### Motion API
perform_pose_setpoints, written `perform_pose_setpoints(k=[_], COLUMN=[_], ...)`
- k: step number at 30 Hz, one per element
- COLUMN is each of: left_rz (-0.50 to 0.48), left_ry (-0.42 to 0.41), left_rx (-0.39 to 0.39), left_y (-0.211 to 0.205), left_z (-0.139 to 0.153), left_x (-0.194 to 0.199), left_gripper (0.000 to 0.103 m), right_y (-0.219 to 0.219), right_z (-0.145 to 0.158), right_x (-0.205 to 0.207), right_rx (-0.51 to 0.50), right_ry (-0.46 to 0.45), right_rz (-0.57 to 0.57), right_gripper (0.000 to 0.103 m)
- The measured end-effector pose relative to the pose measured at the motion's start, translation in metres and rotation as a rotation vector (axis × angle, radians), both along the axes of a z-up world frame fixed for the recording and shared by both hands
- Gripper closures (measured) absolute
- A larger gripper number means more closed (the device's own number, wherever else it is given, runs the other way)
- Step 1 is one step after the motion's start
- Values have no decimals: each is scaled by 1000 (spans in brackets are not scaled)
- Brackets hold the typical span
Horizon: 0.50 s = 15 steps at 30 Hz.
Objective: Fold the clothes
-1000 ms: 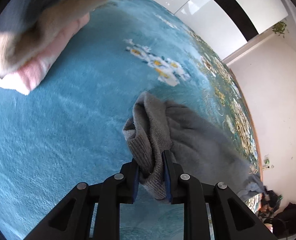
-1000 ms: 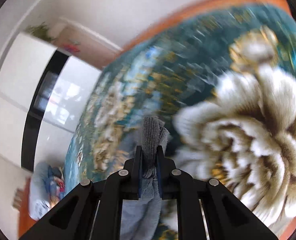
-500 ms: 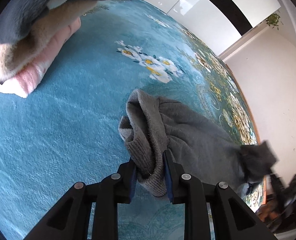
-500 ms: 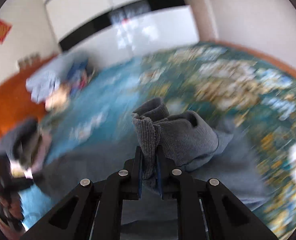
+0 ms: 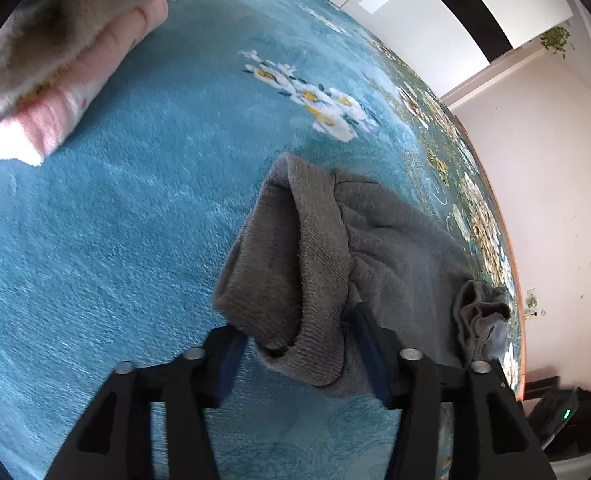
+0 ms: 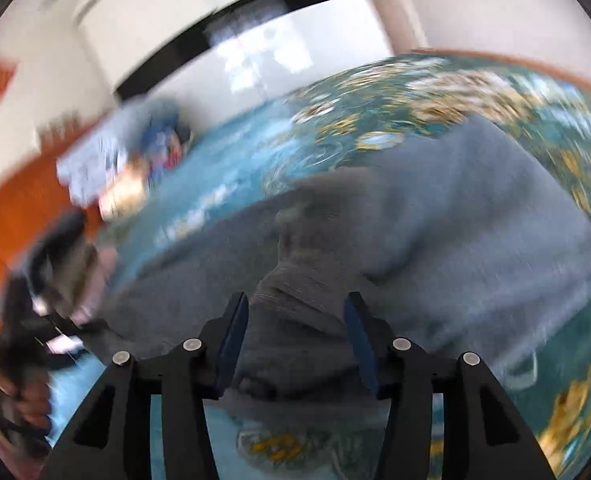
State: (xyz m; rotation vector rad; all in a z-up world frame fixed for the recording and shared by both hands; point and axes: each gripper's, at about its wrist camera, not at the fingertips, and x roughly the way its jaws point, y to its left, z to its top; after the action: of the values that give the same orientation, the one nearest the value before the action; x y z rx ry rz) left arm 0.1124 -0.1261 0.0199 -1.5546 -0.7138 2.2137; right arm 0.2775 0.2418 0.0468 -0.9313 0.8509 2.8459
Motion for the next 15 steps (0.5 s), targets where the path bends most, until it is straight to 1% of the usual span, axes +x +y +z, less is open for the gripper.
perform_pose_setpoints(k=[1, 3, 5, 7, 8, 9, 10, 12, 15], left_rz=[1, 27, 57, 70, 77, 83, 79, 64, 21], left_ry=[-8, -48, -56, -40, -31, -23, 1, 68, 234], left_rx=[1, 8, 2, -17, -27, -37, -50, -77, -96], left_y=[0, 2, 2, 3, 4, 4, 6, 12, 35], left_z=[-2, -11, -12, -5, -2, 1, 9, 31, 86], left_x=[-1, -2, -2, -2, -2, -2, -2, -2, 3], left_gripper=[40, 41, 41, 60, 62, 68, 72, 77, 80], right_y=[7, 19, 28, 38, 42, 45, 49, 61, 78], right_z=[-7, -21, -29, -31, -30, -28, -27, -26, -29], right_x=[9, 19, 27, 34, 39, 44, 50, 67, 87], right_rx=[-57, -135, -178, -214, -213, -213, -213, -217, -234], right_ry=[15, 22, 25, 51, 65, 79, 93, 121, 141], right_rz=[-24, -59, -95, -126, -146, -165, -189, -251, -333], right_gripper=[51, 51, 51, 51, 51, 51, 51, 51, 51])
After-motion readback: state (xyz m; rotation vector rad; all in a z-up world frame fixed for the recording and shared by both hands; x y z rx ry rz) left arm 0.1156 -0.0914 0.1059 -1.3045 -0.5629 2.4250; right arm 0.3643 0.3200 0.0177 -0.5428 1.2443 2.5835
